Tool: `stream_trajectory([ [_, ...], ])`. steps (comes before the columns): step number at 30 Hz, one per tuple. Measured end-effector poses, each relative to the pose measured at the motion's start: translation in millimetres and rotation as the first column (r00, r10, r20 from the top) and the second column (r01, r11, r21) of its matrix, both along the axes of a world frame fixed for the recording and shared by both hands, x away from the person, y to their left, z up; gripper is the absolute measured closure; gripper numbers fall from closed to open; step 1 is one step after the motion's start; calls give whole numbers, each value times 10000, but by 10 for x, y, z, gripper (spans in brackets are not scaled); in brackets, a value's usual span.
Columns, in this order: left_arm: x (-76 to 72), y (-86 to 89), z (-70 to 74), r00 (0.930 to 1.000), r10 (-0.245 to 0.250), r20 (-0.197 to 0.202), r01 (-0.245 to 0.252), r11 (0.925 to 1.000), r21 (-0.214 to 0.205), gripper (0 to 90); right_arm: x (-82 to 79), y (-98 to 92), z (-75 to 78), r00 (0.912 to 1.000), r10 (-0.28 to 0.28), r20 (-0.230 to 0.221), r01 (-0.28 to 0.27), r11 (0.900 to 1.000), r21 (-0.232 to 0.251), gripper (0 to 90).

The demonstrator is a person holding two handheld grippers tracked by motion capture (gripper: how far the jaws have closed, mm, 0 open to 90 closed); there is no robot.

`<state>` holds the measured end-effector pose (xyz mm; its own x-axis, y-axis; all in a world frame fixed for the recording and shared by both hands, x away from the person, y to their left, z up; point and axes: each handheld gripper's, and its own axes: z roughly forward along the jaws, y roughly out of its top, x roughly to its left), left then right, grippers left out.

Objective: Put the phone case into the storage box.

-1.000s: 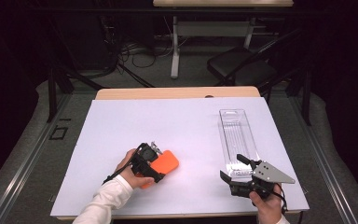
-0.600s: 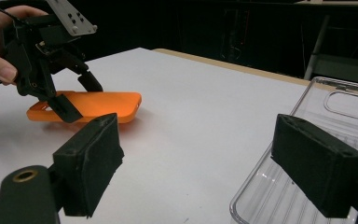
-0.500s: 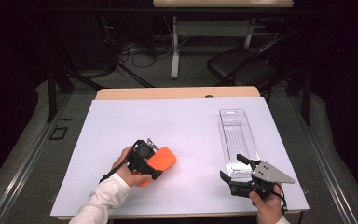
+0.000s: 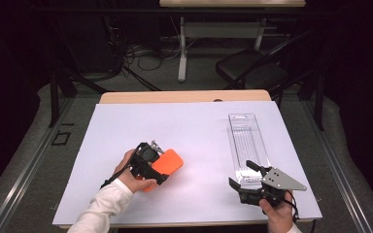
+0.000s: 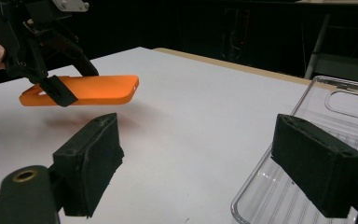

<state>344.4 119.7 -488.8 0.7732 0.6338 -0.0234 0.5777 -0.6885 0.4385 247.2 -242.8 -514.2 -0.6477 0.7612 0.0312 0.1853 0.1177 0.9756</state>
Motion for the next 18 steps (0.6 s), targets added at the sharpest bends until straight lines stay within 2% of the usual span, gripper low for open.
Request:
stream_trajectory([
  [6,-16,-18,71,9999,-131,82,131,9999,-81,156,3,6,-1,10000,-8,5,8,10000,15,150],
  [18,-51,-104,206,9978,-664,5,664,9977,-128,157,8,12,4,10000,7,-47,-8,10000,-70,150],
])
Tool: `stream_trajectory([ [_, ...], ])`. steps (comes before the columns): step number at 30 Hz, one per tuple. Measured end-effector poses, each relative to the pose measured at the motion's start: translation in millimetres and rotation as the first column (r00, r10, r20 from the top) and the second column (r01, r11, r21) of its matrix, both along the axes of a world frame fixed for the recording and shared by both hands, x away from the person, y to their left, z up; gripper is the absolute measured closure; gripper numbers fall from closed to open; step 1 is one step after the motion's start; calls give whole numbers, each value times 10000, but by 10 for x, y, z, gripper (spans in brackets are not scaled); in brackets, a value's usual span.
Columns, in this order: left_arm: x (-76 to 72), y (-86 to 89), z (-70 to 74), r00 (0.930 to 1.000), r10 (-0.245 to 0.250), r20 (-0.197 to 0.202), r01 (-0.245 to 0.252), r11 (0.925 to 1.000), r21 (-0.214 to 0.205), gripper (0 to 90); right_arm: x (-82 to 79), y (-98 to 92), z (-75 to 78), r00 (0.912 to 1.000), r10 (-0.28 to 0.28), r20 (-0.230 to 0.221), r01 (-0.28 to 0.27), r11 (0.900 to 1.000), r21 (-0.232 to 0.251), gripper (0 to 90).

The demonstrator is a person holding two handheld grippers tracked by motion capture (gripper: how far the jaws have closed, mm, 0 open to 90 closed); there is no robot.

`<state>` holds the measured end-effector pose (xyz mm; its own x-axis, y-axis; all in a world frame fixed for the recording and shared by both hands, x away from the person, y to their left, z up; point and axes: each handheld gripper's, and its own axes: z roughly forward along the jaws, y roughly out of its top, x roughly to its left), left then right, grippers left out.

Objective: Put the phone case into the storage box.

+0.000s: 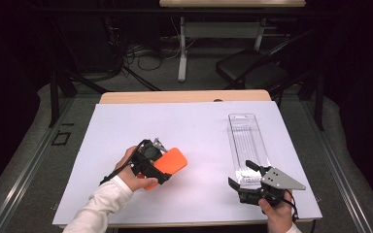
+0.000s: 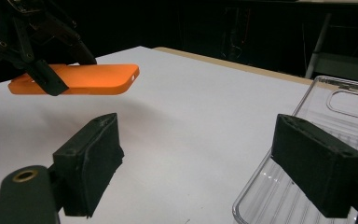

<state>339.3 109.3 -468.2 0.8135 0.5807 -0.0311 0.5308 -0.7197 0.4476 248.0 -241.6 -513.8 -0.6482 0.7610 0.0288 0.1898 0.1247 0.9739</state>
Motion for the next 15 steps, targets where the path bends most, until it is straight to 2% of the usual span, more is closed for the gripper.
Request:
stream_trajectory([
  [12,-22,-191,103,9971,-753,77,752,9971,95,157,-6,12,28,9999,82,67,-81,9999,-127,150],
  [15,-36,-252,125,9957,-923,84,922,9957,128,157,-6,17,43,9999,101,54,-100,9999,-37,150],
])
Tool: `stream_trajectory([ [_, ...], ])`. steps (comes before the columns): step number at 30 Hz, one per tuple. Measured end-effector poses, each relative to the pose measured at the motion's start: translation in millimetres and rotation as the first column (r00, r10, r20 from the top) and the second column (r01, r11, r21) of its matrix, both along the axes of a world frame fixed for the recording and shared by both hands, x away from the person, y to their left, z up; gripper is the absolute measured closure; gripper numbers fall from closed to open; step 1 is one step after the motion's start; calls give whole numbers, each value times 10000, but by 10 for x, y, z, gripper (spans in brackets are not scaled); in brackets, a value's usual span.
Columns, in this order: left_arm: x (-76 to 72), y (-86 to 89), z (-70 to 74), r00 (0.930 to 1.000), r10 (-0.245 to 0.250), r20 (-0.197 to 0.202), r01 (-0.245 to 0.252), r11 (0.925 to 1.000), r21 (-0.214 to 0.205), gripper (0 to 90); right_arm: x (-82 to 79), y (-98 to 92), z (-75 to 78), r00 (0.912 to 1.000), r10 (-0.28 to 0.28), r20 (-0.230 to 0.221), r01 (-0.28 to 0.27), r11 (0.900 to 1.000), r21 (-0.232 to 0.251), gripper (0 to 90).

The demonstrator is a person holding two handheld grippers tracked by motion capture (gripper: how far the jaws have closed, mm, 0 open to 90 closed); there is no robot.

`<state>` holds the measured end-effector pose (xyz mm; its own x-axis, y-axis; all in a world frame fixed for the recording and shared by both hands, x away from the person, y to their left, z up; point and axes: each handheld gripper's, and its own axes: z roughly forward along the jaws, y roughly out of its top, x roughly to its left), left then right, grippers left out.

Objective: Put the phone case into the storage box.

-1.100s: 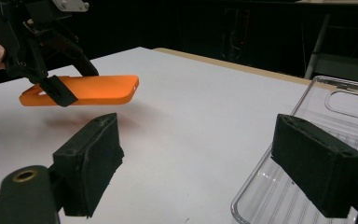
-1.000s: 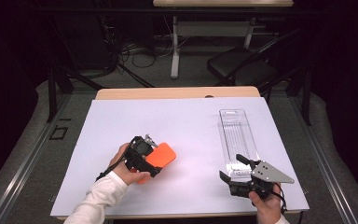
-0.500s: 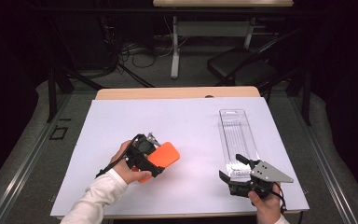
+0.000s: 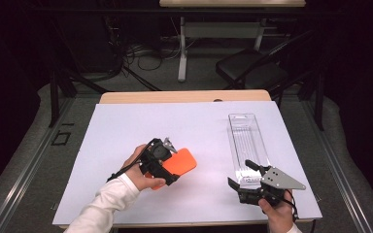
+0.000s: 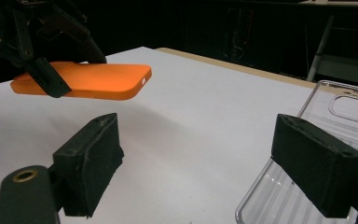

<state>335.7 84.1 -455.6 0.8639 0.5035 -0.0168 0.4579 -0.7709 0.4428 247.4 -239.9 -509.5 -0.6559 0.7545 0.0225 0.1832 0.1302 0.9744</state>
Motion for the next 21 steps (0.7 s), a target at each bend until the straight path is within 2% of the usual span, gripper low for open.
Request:
stream_trajectory([
  [14,-32,-195,85,9984,-562,-77,562,9984,22,157,10,46,44,9995,313,-43,-314,9992,-260,150],
  [21,-50,-261,117,9982,-561,-206,563,9984,88,157,35,86,74,9994,324,-128,-328,9987,-383,150],
])
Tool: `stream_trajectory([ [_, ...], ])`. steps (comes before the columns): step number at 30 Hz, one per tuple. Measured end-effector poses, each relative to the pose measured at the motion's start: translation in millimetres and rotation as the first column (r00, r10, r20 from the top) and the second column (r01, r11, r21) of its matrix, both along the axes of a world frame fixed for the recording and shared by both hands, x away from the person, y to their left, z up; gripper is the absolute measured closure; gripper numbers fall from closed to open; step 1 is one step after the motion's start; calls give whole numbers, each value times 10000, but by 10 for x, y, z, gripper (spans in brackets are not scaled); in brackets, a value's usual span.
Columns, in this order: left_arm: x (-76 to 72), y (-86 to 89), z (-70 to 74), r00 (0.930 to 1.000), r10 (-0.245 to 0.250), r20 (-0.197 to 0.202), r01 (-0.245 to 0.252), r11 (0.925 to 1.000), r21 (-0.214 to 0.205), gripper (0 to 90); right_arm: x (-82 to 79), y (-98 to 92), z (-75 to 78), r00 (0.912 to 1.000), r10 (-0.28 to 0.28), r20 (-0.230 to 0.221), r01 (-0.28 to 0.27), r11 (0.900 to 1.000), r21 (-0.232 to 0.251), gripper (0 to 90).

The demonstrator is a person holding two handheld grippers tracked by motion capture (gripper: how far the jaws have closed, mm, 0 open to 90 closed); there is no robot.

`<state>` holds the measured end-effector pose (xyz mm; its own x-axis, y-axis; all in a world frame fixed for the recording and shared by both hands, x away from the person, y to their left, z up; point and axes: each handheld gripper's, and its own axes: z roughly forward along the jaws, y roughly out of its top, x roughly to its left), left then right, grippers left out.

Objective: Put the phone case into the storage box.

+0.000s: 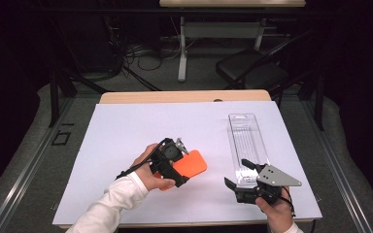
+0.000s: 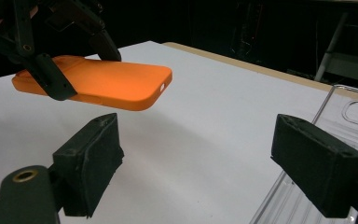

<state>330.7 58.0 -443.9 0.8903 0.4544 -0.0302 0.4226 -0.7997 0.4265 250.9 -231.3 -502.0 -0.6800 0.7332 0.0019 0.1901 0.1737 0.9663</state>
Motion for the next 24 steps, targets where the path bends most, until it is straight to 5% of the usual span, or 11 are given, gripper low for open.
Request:
stream_trajectory([
  [13,-13,6,67,9996,-268,-7,268,9996,12,157,40,120,175,9987,415,303,-383,9943,-996,151],
  [20,14,14,44,9983,-569,-97,568,9983,-89,157,64,183,278,9947,771,687,-620,9778,-2000,153],
  [24,27,8,41,9982,-600,-17,600,9982,25,157,66,236,305,9896,1110,911,-829,9595,-2692,156],
])
